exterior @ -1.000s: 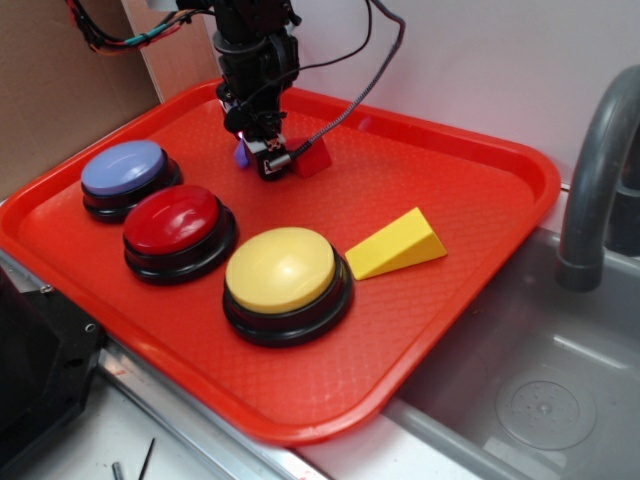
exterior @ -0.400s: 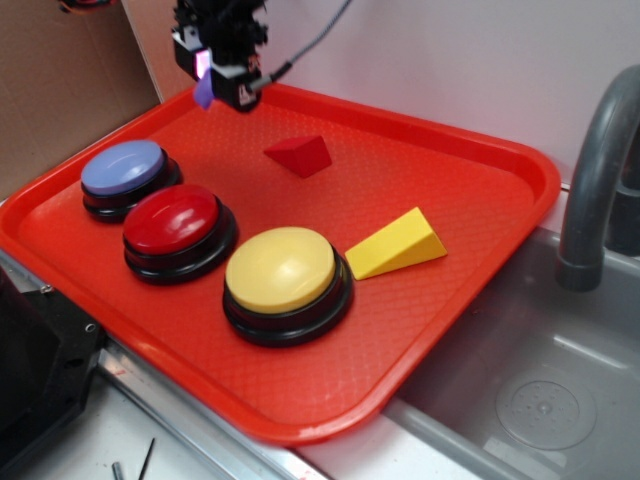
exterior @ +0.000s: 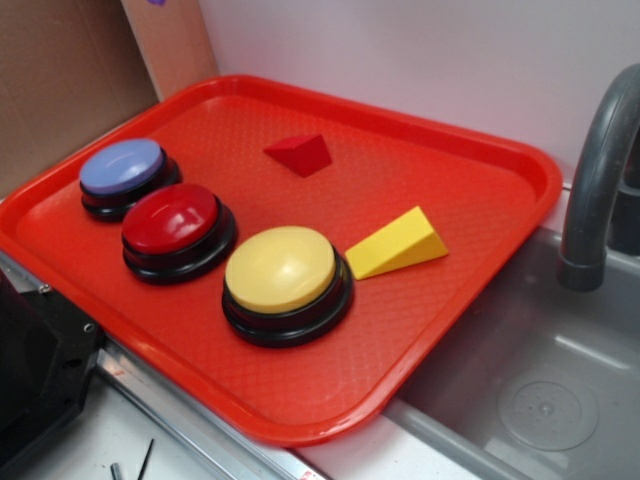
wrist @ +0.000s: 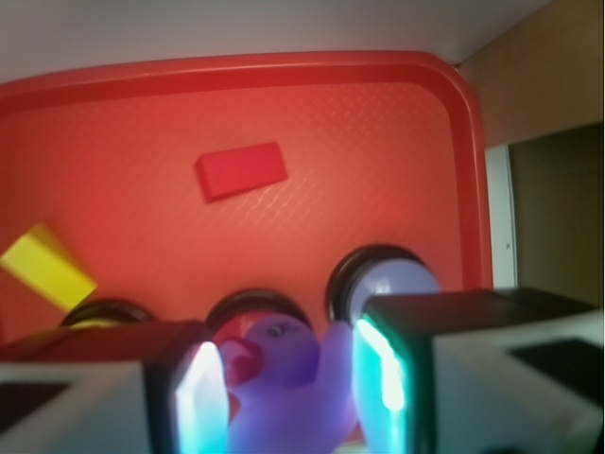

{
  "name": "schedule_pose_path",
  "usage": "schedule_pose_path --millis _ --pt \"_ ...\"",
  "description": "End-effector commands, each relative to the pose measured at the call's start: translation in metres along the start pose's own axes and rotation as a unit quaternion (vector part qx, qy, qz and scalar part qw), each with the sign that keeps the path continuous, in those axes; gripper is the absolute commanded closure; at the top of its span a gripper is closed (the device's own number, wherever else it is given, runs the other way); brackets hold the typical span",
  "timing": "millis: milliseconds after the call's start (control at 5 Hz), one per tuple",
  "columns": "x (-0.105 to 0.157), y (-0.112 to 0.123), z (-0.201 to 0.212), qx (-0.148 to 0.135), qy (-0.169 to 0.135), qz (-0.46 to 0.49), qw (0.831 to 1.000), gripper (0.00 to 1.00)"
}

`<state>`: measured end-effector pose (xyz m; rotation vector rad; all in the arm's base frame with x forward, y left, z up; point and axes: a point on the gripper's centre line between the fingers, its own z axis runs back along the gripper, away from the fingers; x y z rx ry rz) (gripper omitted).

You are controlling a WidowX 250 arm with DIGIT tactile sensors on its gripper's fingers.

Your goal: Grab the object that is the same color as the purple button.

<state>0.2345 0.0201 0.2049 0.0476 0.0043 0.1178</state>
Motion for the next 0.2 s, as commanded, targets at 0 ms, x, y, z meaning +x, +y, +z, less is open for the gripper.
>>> schedule_pose_path --millis 0 --pt "-0.0135 -0.0002 0.0248 -0.038 -0.038 0.015 0.998 1.0"
